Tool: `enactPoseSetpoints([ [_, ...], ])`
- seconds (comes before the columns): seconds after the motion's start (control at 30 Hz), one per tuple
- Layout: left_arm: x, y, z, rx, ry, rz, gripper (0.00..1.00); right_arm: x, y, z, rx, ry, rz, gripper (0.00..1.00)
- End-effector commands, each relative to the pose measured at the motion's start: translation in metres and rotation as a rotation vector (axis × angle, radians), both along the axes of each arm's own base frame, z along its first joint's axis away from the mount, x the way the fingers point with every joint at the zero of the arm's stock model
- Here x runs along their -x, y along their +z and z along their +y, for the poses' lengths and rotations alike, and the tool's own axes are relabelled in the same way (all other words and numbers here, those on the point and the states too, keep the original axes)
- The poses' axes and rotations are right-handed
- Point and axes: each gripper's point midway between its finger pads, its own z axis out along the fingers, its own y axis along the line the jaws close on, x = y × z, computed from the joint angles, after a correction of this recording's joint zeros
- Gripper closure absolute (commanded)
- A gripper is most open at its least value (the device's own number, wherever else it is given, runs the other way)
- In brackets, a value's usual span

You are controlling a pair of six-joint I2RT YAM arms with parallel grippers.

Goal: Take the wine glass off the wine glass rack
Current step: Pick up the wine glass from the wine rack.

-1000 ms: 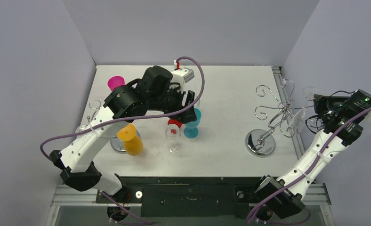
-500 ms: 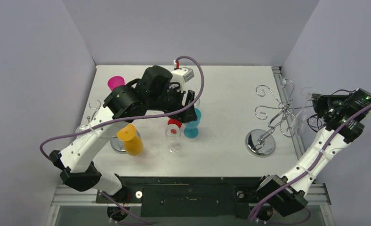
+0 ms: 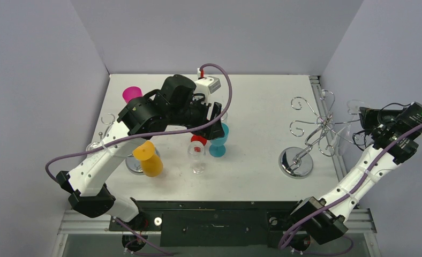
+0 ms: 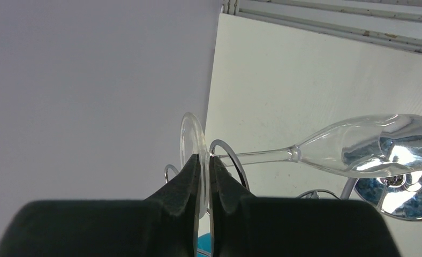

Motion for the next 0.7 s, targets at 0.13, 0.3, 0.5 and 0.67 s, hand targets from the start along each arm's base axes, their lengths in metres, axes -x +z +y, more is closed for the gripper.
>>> enactPoseSetpoints([
  [0.13, 0.003, 0.03, -0.002, 0.092, -0.014, -0.063, 0.39, 0.004, 0.04, -0.002, 0.071, -0.027, -0.104, 1.0],
  [0.3, 0.002, 0.03, -0.002, 0.092, -0.013, -0.065, 0.39, 0.008, 0.046, 0.001, 0.081, -0.028, -0.119, 1.0],
  [0.5, 0.002, 0.031, -0.003, 0.097, -0.013, -0.064, 0.39, 0.013, 0.051, 0.007, 0.095, -0.018, -0.128, 1.0],
  [0.67, 0.002, 0.03, -0.003, 0.094, -0.013, -0.063, 0.39, 0.017, 0.051, 0.011, 0.104, -0.015, -0.127, 1.0],
])
